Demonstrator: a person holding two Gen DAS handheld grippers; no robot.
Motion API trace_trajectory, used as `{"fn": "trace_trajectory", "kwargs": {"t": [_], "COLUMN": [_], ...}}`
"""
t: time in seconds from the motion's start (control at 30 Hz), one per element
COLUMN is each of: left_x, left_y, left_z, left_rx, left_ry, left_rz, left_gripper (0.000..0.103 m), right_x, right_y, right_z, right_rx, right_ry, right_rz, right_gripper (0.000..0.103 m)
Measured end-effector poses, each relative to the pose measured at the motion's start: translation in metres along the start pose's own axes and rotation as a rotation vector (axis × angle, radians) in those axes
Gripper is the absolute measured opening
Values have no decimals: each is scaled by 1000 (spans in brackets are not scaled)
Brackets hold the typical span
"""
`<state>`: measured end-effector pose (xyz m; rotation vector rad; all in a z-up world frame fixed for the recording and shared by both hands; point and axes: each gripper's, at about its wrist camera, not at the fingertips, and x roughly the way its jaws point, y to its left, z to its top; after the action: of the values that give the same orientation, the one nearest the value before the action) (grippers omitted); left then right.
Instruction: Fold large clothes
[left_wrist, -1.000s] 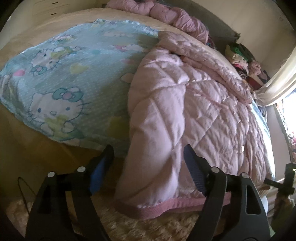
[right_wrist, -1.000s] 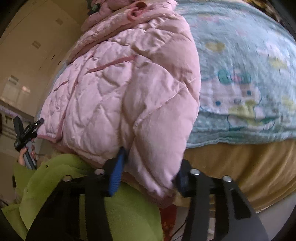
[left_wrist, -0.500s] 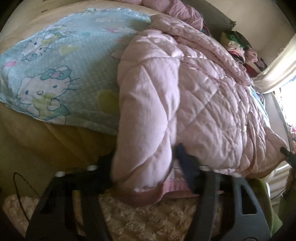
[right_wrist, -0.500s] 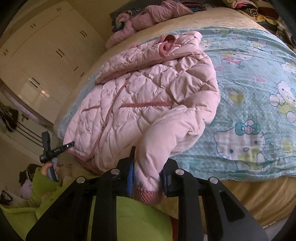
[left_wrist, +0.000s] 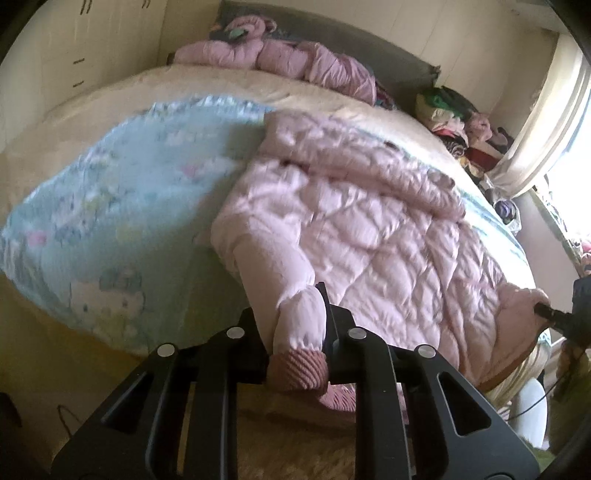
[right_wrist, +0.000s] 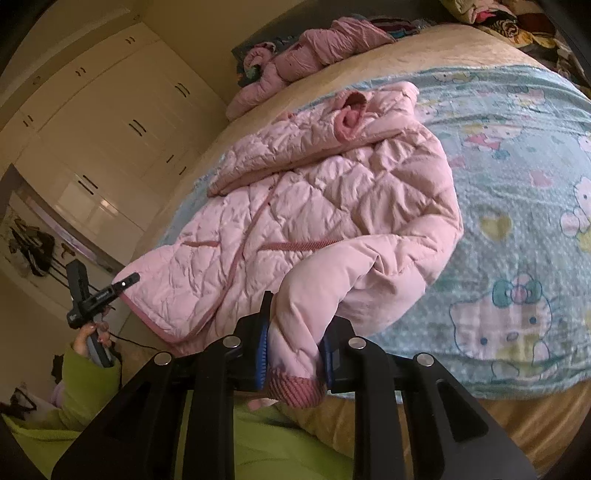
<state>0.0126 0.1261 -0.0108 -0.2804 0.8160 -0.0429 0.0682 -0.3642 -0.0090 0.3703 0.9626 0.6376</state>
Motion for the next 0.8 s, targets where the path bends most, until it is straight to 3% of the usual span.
{"fn": "trace_trajectory", "kwargs": {"t": [0.17, 0.47, 0.8], "left_x": [-1, -12, -11], "left_y": [-12, -9, -20], "left_z": [21, 55, 77], "left_rx": [18, -17, -14], "left_ry": [-33, -105, -149], "left_rz": [-1, 0, 25], "left_gripper": [11, 10, 10], "right_x": [-9, -40, -42], "right_y": [0, -6, -4], "right_z": [11, 48, 70], "right_rx": [-7, 20, 14], "right_ry": [-72, -279, -333], "right_rz": [12, 68, 66], "right_gripper": [19, 19, 19]}}
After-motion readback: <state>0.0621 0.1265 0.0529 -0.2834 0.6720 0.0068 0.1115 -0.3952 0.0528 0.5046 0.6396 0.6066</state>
